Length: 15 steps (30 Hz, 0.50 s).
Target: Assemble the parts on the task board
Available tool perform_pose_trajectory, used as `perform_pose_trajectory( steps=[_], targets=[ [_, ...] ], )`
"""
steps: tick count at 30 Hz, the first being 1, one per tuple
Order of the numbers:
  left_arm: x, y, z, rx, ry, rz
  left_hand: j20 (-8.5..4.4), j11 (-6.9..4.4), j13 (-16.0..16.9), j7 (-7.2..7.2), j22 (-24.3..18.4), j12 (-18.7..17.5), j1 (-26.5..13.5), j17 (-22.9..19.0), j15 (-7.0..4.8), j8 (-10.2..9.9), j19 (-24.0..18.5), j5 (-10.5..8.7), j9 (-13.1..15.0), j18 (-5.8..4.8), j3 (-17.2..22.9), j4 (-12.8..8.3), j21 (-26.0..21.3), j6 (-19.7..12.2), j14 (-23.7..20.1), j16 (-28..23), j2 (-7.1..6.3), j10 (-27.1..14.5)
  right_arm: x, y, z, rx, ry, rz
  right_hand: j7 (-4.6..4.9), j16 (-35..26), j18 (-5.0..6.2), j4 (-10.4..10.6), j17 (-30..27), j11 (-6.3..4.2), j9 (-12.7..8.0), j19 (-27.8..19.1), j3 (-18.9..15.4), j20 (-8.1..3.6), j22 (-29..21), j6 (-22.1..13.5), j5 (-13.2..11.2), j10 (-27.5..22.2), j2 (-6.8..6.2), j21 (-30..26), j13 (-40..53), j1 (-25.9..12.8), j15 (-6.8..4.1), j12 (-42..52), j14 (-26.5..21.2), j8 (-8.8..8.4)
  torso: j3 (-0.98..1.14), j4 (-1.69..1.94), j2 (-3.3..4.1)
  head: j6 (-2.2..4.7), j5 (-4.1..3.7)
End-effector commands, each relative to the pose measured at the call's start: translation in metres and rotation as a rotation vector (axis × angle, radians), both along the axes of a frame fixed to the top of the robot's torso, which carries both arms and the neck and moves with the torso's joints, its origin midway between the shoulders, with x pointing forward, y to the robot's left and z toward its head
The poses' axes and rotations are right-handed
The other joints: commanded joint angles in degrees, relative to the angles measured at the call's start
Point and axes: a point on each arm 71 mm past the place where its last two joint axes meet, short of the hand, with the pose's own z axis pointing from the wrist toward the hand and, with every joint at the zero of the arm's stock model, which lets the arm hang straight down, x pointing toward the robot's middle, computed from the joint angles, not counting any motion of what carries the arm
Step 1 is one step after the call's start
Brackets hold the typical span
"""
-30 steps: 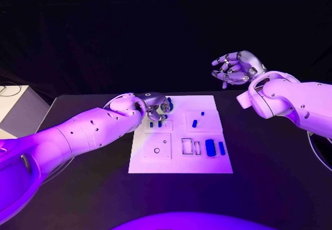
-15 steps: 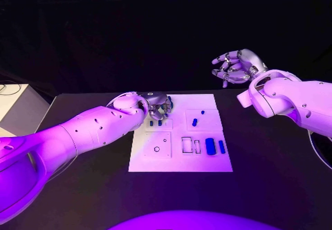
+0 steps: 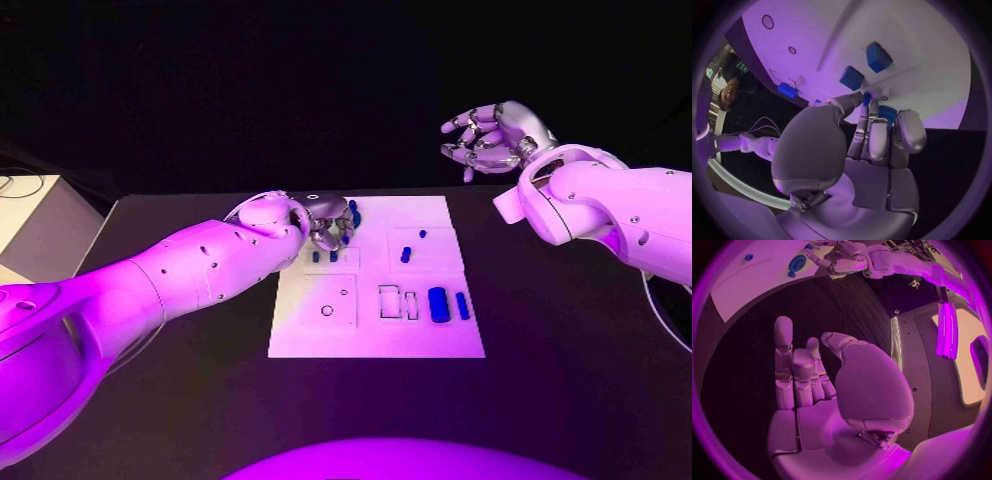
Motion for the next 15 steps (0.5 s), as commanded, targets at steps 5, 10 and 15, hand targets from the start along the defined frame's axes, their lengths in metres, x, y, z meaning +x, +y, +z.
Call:
perform_pose_trajectory(
  steps=[5,10,15],
  targets=[
    [0.0015,-0.0021,-0.0022,0.02,0.015,0.014,0.64,0.53,-0.1,0.12,0.2,-0.7,-0.6,0.1,0.81,-0.5,0.0,-0.29,0.0,-0.58,0.5,-0.1,0.0,-0.1,-0.1,0.1,0.36,-0.4,-0.0008,0.002,0.0006,-0.005,-0.009,0.013,-0.16,0.2,0.7,0.0,0.0,-0.13,0.1,0.3,0.2,0.0,-0.1,0.1,0.2,0.2,0.01,-0.2,-0.1,-0.6,0.03,-0.4,0.3,0.34,-0.08,-0.06,0.08,-0.05,0.02],
    [0.0022,-0.0036,-0.0027,0.016,0.012,0.014,0.85,0.65,-0.1,0.17,0.4,-0.7,-0.6,0.3,1.08,-0.6,0.1,-0.3,-0.1,-0.64,0.6,-0.1,0.1,-0.2,0.0,0.3,0.54,-0.3,-0.0012,0.003,0.0007,-0.004,-0.009,0.016,-0.17,0.3,0.7,0.0,0.2,-0.15,0.1,0.4,0.2,-0.01,-0.1,0.0,0.2,0.3,0.02,-0.2,-0.1,-0.6,0.01,-0.4,0.4,0.34,-0.04,-0.01,0.09,-0.18,-0.09],
    [0.0021,-0.0057,-0.0028,0.011,0.009,0.01,1.1,0.68,0.0,0.19,0.6,-0.5,-0.5,0.3,1.26,-0.9,0.2,-0.32,-0.1,-0.65,0.8,-0.2,0.3,-0.3,0.1,0.4,0.77,0.3,-0.0015,0.0042,0.0008,-0.003,-0.008,0.019,-0.17,0.3,0.7,0.0,0.2,-0.15,0.1,0.4,0.2,-0.01,-0.1,0.0,0.2,0.3,0.02,-0.2,-0.1,-0.6,0.01,-0.4,0.4,0.34,-0.07,0.0,0.05,-0.29,-0.13]
  ],
)
